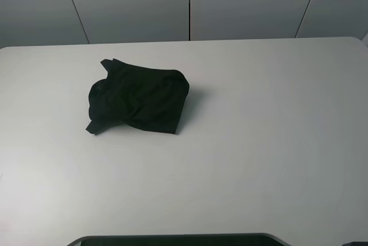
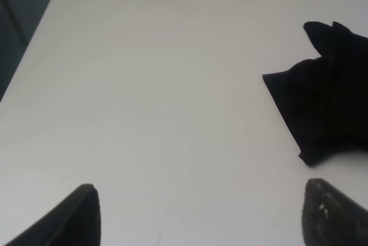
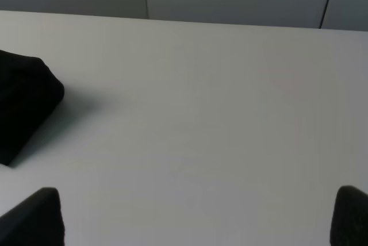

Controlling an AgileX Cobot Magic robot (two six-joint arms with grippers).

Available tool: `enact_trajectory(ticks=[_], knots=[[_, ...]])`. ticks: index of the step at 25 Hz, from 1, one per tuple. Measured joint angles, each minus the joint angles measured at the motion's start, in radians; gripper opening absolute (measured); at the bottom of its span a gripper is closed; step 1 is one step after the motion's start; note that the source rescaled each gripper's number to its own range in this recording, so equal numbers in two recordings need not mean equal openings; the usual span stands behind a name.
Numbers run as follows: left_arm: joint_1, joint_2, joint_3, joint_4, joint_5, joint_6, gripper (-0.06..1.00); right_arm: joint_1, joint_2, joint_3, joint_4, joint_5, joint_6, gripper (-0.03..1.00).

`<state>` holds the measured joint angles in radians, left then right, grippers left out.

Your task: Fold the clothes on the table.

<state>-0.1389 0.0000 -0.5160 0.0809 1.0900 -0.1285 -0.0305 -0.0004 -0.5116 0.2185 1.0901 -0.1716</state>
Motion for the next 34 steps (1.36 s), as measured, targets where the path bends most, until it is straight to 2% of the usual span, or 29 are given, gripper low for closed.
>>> enact_trajectory(ticks=[5,13,34], knots=[[0.005,0.000,0.000,-0.009,0.000,0.009,0.92,0.000,0.000,0.000,-0.015,0.000,-0.019,1.00],[0.005,0.000,0.000,-0.070,0.000,0.084,0.92,0.000,0.000,0.000,-0.017,0.000,-0.027,1.00],[0.005,0.000,0.000,-0.074,-0.002,0.086,0.92,0.000,0.000,0.000,0.003,0.010,-0.027,1.00]])
